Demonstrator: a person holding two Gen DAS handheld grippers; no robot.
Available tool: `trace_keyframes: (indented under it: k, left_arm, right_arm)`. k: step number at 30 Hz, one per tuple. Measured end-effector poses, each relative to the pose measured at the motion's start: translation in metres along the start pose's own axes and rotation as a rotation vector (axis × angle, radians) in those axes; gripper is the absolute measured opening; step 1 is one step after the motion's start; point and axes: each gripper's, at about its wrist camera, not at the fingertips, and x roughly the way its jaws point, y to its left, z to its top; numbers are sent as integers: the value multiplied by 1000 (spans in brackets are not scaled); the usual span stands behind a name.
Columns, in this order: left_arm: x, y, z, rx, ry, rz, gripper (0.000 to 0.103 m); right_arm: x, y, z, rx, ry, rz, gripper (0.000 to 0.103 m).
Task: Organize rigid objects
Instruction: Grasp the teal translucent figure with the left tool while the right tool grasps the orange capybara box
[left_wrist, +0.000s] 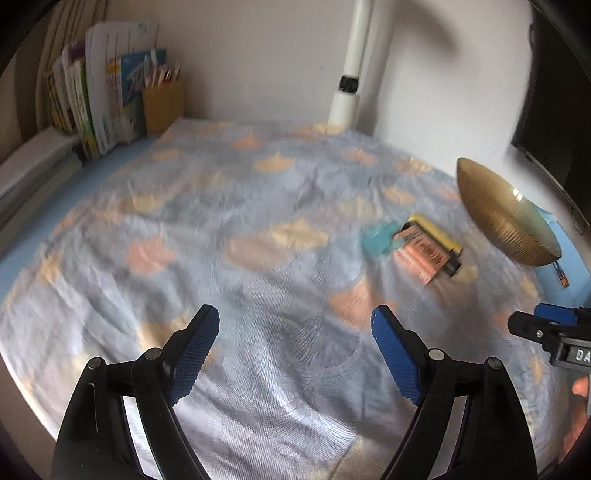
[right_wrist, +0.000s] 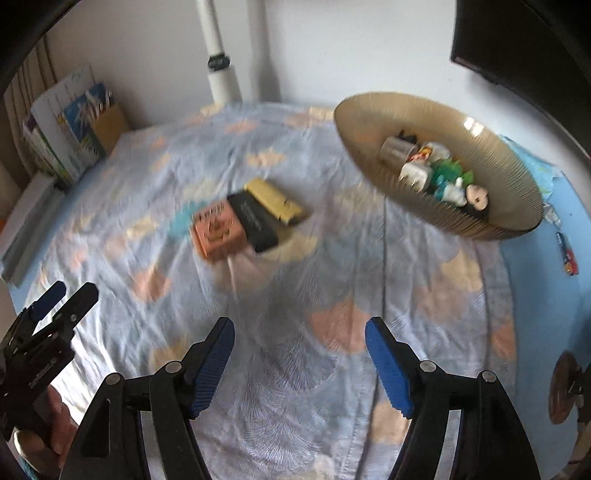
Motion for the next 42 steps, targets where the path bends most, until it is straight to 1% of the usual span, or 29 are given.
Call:
trace_keyframes:
  k: [2,5,6,7,9,11,12,13,15,17,19,20,22,25,27,29,31,32,33,34,36,38,40,42]
  left_arm:
    - [8,2,-2,-13,36,6,83]
    - [11,6,-2,-35,63,-9,84]
    - [13,9,-1,-64,82,-46,84]
    - [15,13,0,-105,112,-106,83]
    - [15,13,5,-116,125,-137,83]
    - [11,6,14,-62,106,-123,83]
    - [10,1,20,-18,96,-118,83]
    - [11,-4,24,31,100,-133,83]
    - [20,-15,33,117,149,-186,84]
    - [28,-25,38,191,162,-184,84]
    - [35,-31,43,251,152,-148,84]
    - [40,-33,46,267,157,-144,83]
    - [52,-32,54,281,184,-155,83]
    - [65,-31,61,293,214,-191,83]
    - [73,-32,63,311,226,-198,82]
    - [79,-31,64,331,234,-191,82]
    - [83,-28,63,324,245,-197,82]
    - [81,-27,63,325,236,-203,82]
    - [80,-28,63,327,239,-217,82]
    - [79,-30,63,333,239,-230,82]
    - [78,-37,62,358,229,-241,79]
    - [77,-47,62,400,211,-227,79]
    - [81,-58,62,447,213,-191,79]
    - [84,-66,62,477,208,-181,79]
  right_arm:
    - [7,2,-1,-10,13,-3,72]
    - [14,3,-2,-16,22,-5,72]
    - [15,3,-1,-17,25,-3,72]
    - [17,2,-1,-18,30,4,72]
    - [22,4,0,-18,45,28,72]
    - [27,8,0,-17,62,79,72]
    - [28,10,0,-14,68,102,71]
    - [32,14,1,-9,80,139,70]
    - [39,25,3,-17,93,196,68]
    - [47,34,9,-24,95,229,68]
    - [54,41,19,-38,76,200,67]
    - [58,42,24,-38,73,190,67]
    - [66,42,34,-40,66,189,65]
    - [75,40,48,-52,37,190,66]
    - [79,40,56,-89,22,189,66]
    - [82,42,60,-127,19,172,66]
    - [87,50,65,-181,11,141,66]
    - [88,52,66,-192,7,133,66]
    - [89,54,67,-210,0,117,61]
    - [89,59,66,-231,-12,98,54]
    - [86,63,62,-250,-27,101,44]
    - [83,60,57,-251,-30,92,44]
    - [80,52,52,-247,-31,100,44]
    - [76,43,45,-236,-23,98,44]
